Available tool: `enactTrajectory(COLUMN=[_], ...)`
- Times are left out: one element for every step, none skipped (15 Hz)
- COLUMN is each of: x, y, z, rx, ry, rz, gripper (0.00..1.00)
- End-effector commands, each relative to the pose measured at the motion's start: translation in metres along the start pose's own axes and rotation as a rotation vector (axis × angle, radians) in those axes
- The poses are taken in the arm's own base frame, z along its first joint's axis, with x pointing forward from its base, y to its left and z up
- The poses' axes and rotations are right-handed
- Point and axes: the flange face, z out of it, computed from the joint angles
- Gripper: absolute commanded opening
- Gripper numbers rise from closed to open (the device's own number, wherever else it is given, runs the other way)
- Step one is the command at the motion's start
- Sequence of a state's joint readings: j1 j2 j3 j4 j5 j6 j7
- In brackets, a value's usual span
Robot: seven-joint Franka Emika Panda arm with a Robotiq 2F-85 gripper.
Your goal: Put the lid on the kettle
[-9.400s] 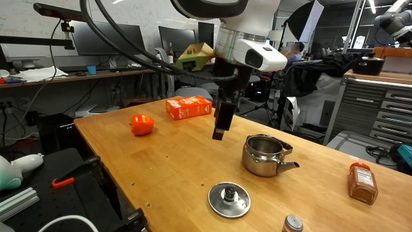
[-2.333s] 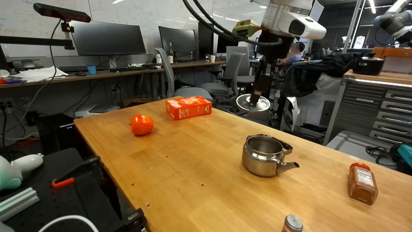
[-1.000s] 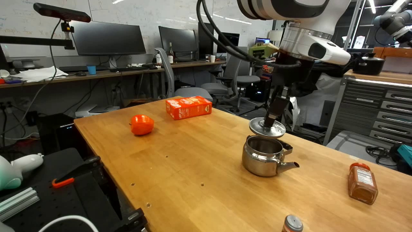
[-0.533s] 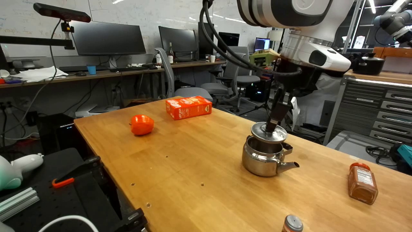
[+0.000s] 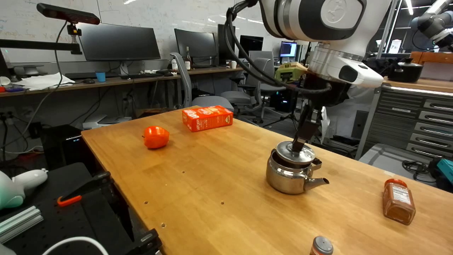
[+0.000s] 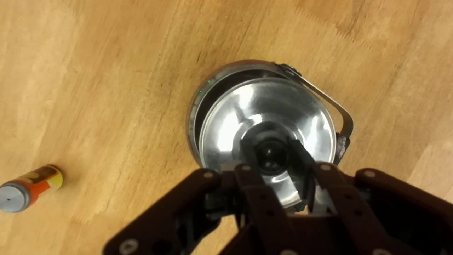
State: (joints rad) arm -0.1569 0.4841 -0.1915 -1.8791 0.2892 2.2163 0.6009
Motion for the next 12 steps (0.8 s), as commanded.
enactTrajectory(x=[0.004,0.003,0.002,0.001,0.001,0.000,0.000,-0.001,-0.002,-0.003,-0.004,-0.007], y=[-0.008,-0.007,-0.007,-0.007,-0.006,-0.006,-0.005,-0.004,-0.004,-0.004,-0.004,-0.005], z=[0.003,0.004,0.006,0.007,0.007,0.008,0.008,0.009,0.009,0.010,0.011,0.012], rx=[-0.025,-0.033,-0.038,-0.044,-0.049,-0.052,-0.057,-0.061,-0.062,-0.065,-0.068,-0.072], ry=[0.019,0.018,0.016,0.020,0.024,0.027,0.032,0.036,0.035,0.036,0.037,0.038], rz=[-0.034,-0.040,-0.046,-0.055,-0.063,-0.068,-0.073,-0.079,-0.083,-0.089,-0.097,-0.106], gripper=[0.07,0.07,0.07,0.07,0.07,0.07,0.07,0.07,0.07,0.07,0.07,0.07])
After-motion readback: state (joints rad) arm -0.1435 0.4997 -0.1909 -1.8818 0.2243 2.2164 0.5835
